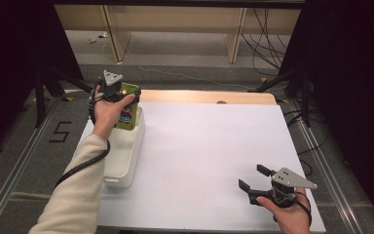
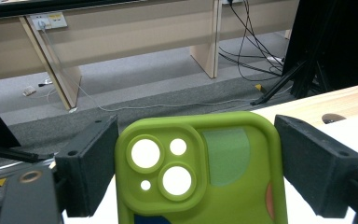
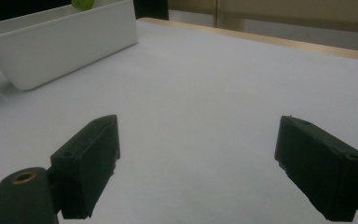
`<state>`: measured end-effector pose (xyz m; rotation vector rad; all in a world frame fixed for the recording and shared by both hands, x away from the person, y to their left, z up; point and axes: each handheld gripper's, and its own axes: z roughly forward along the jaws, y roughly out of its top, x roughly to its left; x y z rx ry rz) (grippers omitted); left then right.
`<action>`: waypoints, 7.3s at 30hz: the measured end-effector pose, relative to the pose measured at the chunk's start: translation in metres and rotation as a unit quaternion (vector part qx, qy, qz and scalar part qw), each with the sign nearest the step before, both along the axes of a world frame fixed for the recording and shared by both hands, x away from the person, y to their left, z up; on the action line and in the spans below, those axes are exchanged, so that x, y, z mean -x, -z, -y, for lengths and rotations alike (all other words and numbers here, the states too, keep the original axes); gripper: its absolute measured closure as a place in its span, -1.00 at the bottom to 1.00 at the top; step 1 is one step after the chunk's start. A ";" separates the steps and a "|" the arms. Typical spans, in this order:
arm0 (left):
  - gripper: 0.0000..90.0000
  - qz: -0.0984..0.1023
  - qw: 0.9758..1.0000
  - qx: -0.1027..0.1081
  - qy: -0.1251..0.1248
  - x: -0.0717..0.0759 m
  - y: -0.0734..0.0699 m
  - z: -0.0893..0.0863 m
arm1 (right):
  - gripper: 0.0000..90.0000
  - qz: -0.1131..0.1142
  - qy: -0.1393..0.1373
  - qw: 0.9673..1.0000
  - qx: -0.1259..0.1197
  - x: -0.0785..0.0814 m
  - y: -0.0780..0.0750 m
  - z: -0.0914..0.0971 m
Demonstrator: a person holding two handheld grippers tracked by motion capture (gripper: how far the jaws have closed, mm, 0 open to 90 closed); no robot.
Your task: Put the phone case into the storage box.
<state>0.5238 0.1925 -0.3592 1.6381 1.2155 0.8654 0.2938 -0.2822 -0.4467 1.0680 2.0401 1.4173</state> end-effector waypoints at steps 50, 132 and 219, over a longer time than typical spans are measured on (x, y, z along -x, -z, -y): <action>-0.64 -0.004 1.000 -0.004 -0.002 -0.013 0.013 0.002 | -0.66 -0.002 -0.001 1.000 0.001 0.000 0.000 0.001; -0.64 -0.031 0.999 -0.010 -0.010 -0.021 0.032 0.001 | -0.66 -0.002 -0.002 1.000 0.002 0.000 0.001 0.001; -0.65 -0.070 0.997 -0.020 -0.015 -0.027 0.052 -0.001 | -0.66 -0.003 -0.004 1.000 0.002 0.000 0.001 0.000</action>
